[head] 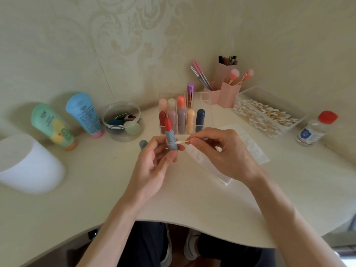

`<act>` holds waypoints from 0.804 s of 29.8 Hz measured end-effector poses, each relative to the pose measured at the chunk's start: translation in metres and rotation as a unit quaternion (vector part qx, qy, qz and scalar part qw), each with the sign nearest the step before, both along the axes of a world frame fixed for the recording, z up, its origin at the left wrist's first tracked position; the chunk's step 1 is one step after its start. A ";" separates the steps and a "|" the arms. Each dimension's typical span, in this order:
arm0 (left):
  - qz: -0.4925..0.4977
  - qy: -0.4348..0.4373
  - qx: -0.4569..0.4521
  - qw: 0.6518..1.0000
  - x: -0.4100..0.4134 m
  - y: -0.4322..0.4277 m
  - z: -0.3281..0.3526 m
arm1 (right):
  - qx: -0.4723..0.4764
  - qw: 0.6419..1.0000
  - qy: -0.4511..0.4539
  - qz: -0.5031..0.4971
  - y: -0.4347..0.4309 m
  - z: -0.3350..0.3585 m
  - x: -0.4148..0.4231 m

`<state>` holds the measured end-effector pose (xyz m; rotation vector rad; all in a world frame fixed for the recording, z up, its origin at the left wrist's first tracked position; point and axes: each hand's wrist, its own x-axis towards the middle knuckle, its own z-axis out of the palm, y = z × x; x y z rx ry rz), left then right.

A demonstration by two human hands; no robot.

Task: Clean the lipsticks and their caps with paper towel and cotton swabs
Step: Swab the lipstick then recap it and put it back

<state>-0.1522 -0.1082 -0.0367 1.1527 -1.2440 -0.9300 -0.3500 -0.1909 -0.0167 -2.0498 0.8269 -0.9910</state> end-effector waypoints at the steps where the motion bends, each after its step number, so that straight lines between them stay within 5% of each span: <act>1: 0.000 -0.002 0.002 1.000 0.000 0.000 0.000 | -0.001 1.000 0.002 0.000 0.000 0.000 0.000; 12: 0.034 -0.012 0.023 0.999 0.000 0.001 0.000 | -0.004 0.998 0.002 -0.065 -0.006 0.001 -0.006; 24: 0.226 -0.273 0.029 0.935 -0.018 -0.023 0.004 | -0.001 0.984 -0.014 -0.175 -0.017 0.006 -0.021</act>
